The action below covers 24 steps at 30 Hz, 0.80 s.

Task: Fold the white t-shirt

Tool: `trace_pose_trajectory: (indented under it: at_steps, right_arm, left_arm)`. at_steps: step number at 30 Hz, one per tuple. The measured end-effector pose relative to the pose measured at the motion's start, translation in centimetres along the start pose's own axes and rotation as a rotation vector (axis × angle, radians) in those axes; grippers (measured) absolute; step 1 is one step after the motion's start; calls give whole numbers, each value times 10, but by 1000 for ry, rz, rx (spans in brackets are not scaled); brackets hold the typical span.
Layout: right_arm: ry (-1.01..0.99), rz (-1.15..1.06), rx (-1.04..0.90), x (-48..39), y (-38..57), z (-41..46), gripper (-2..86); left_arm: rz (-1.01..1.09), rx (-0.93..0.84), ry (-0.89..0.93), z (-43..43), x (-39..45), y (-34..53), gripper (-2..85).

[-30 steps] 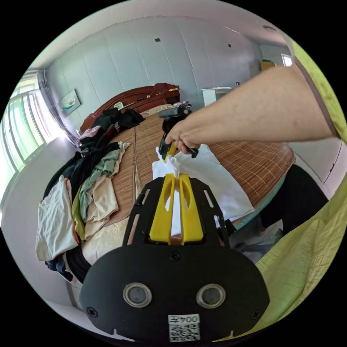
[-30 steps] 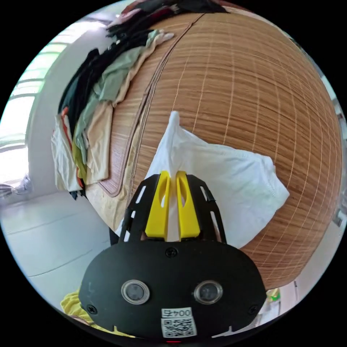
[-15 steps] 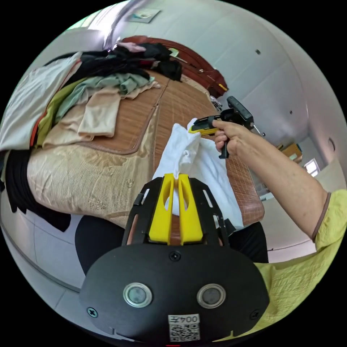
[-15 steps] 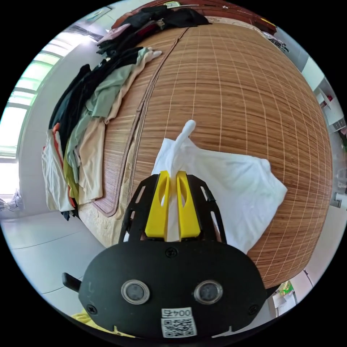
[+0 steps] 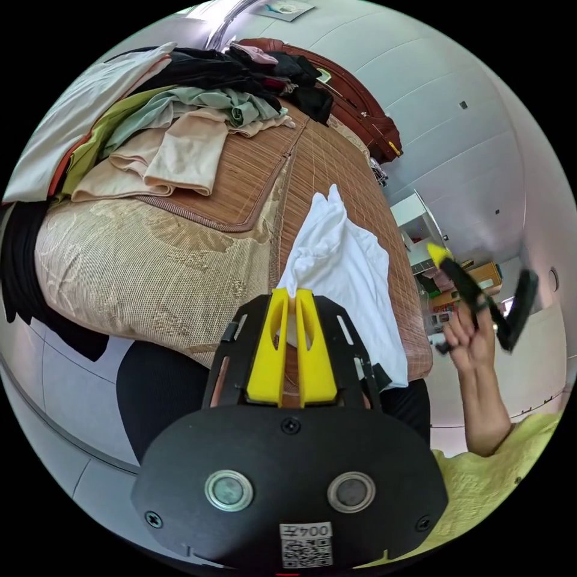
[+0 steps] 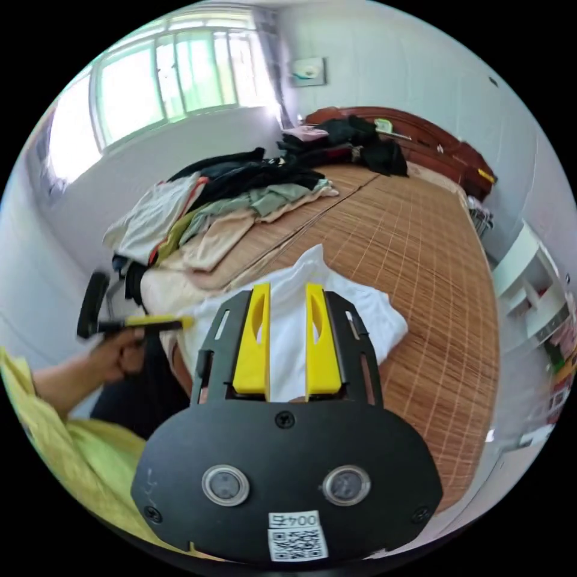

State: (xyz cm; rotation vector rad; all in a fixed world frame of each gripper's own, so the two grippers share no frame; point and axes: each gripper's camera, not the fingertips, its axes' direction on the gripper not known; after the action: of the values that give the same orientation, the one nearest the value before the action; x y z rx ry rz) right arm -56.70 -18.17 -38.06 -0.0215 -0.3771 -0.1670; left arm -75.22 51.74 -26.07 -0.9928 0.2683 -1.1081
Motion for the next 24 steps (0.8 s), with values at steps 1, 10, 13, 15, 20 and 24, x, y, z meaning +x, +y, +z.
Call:
trace_pose_trajectory:
  at_steps: [1, 10, 13, 15, 20, 24]
  right_arm:
    - [20, -53, -24, -23, 35, -12, 89]
    - [315, -365, -58, -163, 170, -13, 78]
    - [349, -448, -65, -192, 176, -1, 81]
    - [372, -482, -70, -206, 179, 4, 81]
    - [342, -518, -54, -231, 192, -3, 83]
    - [382, -526, -74, -243, 190, 8, 83]
  left_arm:
    - [4, 7, -3, -3, 4, -3, 23]
    - [20, 40, -55, -19, 34, -16, 23]
    - [7, 47, -65, -23, 43, -16, 23]
    - [6, 50, -79, -24, 47, -16, 23]
    - [5, 50, -99, -24, 50, -16, 22]
    - [24, 50, -139, -21, 56, -17, 21]
